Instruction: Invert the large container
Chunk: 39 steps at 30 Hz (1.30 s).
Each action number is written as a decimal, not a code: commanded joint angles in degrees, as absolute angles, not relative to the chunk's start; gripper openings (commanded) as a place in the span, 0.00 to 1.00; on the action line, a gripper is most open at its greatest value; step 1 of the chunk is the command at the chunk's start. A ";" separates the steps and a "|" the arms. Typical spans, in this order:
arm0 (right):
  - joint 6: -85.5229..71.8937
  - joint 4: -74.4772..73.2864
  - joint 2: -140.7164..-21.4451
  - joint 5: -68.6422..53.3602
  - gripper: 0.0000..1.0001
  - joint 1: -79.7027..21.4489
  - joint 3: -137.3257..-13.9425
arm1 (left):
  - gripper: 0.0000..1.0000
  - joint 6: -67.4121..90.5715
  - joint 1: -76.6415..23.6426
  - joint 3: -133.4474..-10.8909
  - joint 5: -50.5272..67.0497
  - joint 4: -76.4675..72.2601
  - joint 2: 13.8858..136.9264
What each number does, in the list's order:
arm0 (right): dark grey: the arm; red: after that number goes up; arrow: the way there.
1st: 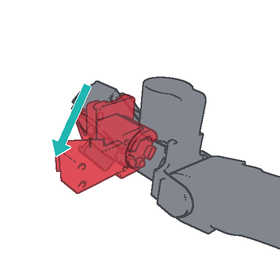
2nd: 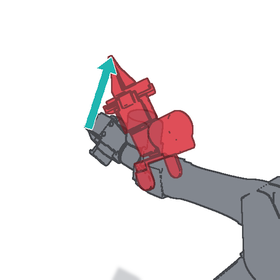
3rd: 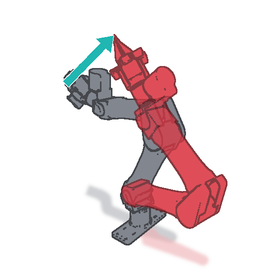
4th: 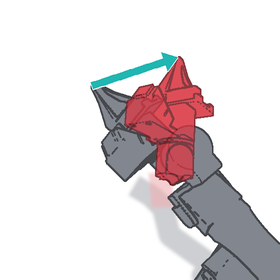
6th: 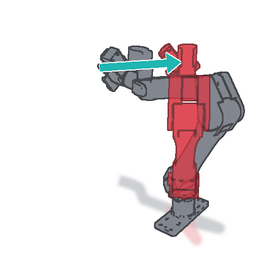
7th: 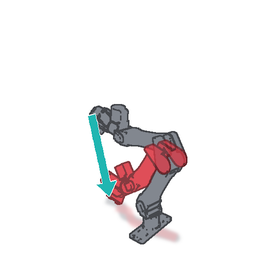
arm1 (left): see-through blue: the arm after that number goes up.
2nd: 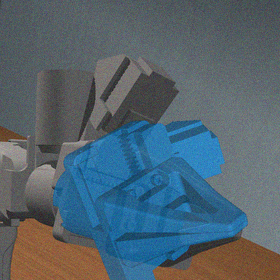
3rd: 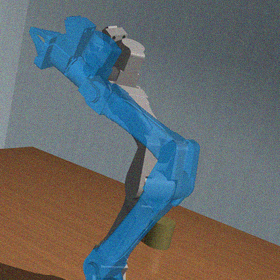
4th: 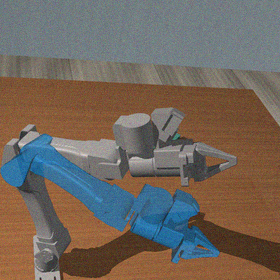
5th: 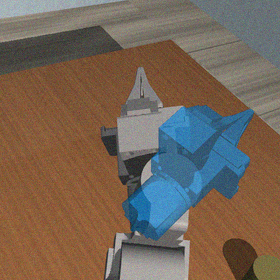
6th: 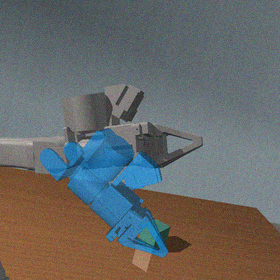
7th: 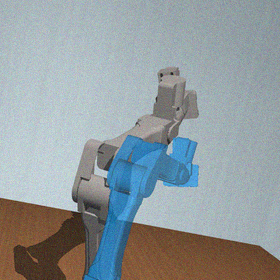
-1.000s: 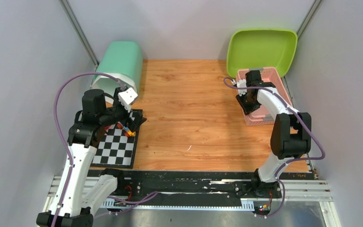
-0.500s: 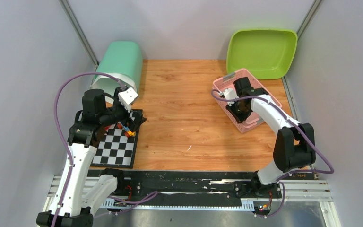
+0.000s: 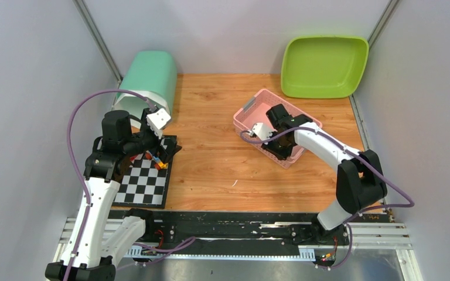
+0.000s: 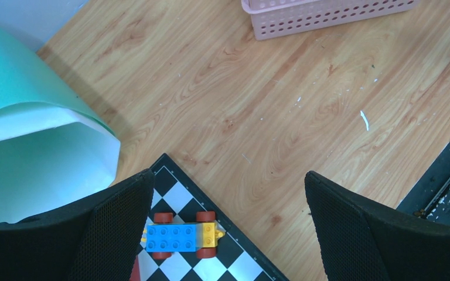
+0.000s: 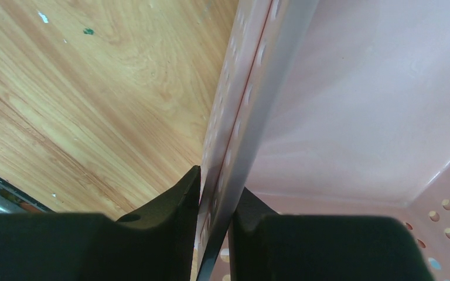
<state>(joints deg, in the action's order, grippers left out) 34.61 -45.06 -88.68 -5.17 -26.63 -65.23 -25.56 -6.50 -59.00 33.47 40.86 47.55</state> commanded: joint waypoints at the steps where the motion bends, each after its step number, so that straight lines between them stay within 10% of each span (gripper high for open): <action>1: 41.26 -45.68 -91.82 -6.68 0.25 -29.36 -68.75 | 1.00 -26.27 -6.15 -58.52 34.63 41.51 47.53; 39: 60.04 -34.35 -132.13 11.64 0.30 -34.58 -116.27 | 1.00 -26.63 -6.20 -58.15 32.81 41.44 48.96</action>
<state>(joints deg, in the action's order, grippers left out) 60.31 -39.13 -127.70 6.11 -33.65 -109.34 -26.22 -6.50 -58.96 33.08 40.88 48.49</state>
